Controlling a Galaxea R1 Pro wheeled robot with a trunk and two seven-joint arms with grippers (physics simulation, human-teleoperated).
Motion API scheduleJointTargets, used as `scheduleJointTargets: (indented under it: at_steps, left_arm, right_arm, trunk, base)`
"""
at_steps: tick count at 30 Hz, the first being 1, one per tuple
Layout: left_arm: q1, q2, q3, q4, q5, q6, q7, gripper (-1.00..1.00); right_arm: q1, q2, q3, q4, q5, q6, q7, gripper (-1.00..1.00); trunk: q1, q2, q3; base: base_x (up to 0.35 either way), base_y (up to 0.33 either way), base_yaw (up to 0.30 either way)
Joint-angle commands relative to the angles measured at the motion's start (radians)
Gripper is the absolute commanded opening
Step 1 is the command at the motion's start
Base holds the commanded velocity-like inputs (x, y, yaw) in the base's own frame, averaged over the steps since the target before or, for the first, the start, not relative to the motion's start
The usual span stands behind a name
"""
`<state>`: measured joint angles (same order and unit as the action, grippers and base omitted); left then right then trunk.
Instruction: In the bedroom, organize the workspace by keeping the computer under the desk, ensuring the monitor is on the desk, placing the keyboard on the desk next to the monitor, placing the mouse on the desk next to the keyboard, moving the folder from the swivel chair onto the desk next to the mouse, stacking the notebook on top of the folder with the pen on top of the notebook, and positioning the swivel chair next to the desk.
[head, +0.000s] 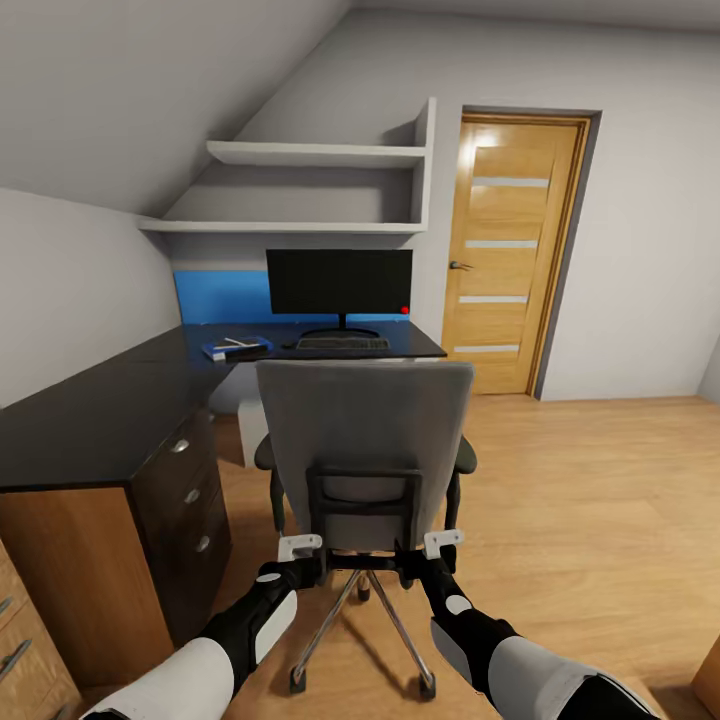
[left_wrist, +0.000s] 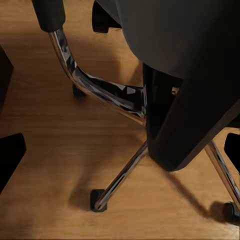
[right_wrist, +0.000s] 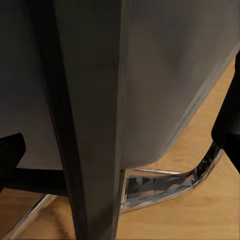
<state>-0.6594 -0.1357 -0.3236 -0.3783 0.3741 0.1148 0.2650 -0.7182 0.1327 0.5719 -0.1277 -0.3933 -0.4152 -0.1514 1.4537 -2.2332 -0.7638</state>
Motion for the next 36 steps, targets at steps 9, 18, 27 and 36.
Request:
scheduleJointTargets:
  at_steps: [9,18,27,36]
  left_arm:
    - [0.000,0.002,-0.008,-0.002,0.005,0.005,0.007,1.00]
    - [0.000,0.001,-0.008,-0.002,0.005,0.005,0.007,1.00]
    - [0.000,0.001,-0.008,-0.002,0.005,0.005,0.007,1.00]
    - [0.000,0.001,-0.013,-0.002,0.006,0.005,0.006,1.00]
  right_arm:
    - [-0.001,0.000,0.003,0.000,-0.007,-0.004,-0.005,1.00]
    - [-0.001,0.000,0.003,0.000,-0.008,-0.007,-0.005,1.00]
    - [-0.001,0.001,0.003,0.000,-0.007,-0.007,-0.005,1.00]
    - [-0.001,0.000,0.003,0.000,-0.007,-0.007,-0.005,1.00]
  trunk:
    - [0.000,0.000,-0.001]
    - [0.000,0.000,-0.001]
    - [0.000,0.000,-0.001]
    - [0.000,0.000,-0.001]
  base:
    - [0.324,0.035,0.000]
    - [0.326,0.094,0.021]
    - [0.326,0.023,0.119]
    - [0.326,0.000,0.004]
